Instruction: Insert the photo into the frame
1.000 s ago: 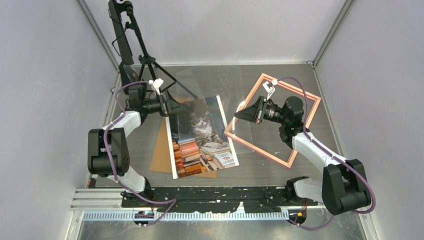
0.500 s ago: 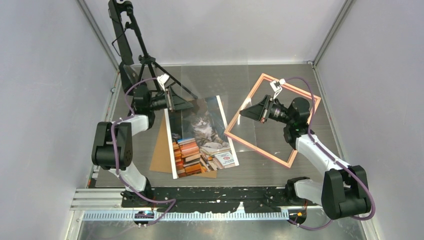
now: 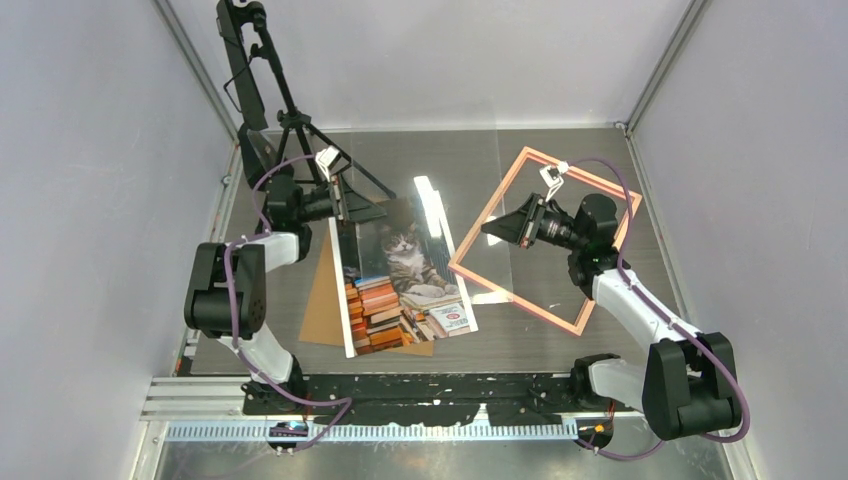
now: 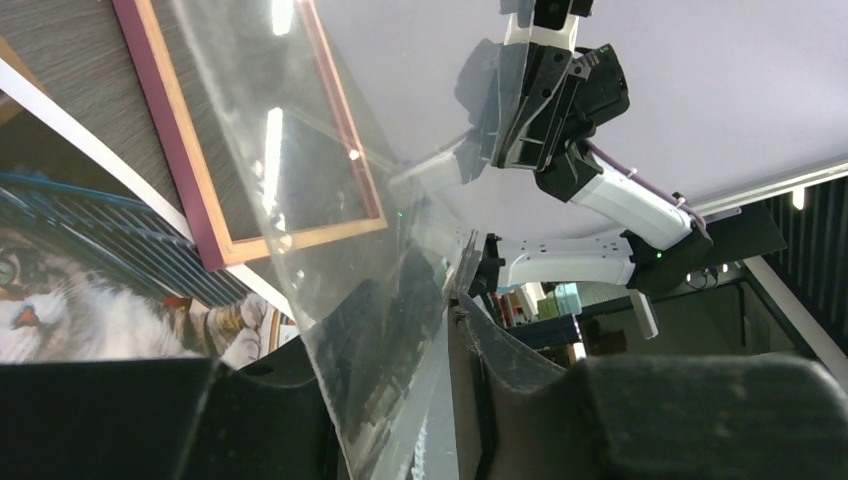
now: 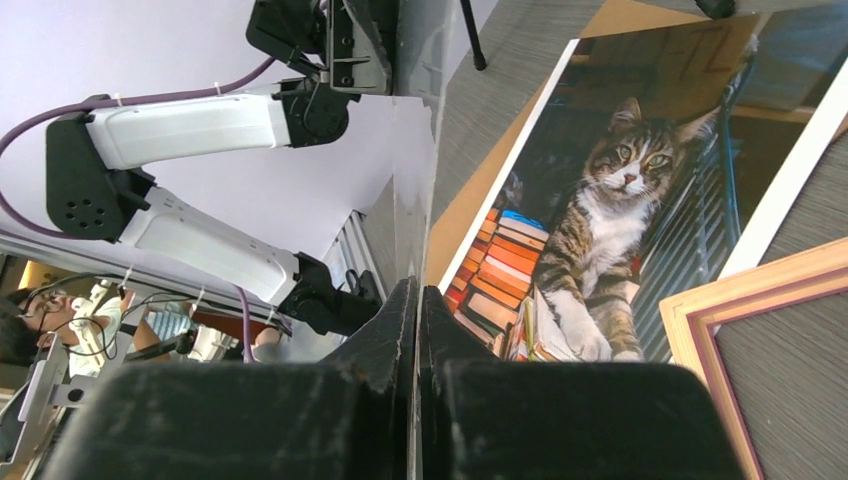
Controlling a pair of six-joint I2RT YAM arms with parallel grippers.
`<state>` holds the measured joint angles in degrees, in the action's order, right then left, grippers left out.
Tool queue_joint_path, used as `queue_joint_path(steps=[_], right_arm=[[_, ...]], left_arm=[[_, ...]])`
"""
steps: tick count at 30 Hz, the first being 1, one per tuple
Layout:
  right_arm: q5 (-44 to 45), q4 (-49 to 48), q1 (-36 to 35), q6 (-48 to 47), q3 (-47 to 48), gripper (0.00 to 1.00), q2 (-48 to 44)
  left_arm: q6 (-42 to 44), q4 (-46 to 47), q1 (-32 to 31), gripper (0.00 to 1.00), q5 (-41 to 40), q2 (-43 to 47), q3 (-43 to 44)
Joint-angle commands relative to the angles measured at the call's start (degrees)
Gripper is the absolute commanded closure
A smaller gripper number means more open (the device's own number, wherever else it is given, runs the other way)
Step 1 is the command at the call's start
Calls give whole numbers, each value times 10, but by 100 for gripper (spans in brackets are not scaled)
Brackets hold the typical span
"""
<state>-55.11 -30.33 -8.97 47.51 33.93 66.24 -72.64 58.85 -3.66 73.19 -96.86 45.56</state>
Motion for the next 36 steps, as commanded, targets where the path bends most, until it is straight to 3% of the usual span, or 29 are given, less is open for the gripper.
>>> queue_joint_path(steps=[1,9,17,23,27,33,36], right_arm=[[12,19,0,-36,14,95,-8],[22,40,2,-56,17,94,-5],[30,43,3,-67,11,95,-3],[35,44,3,-76,3,93,-2],[43,47,2,-83,-6,81,0],[55,80,3,-102,-3,40,-2],[59,96,3,-115,4,28,-3]], left_arm=[[53,-40,-6,74,6,37,-1],[298,-368,-7,98,-29,108,24],[303,-390,-7,100,-21,129,21],[212,-302,-7,100,-31,128,21],[148,-249,-7,100,-38,109,44],[120,-235,-7,100,-49,88,70],[118,-230,-7,100,-47,85,68]])
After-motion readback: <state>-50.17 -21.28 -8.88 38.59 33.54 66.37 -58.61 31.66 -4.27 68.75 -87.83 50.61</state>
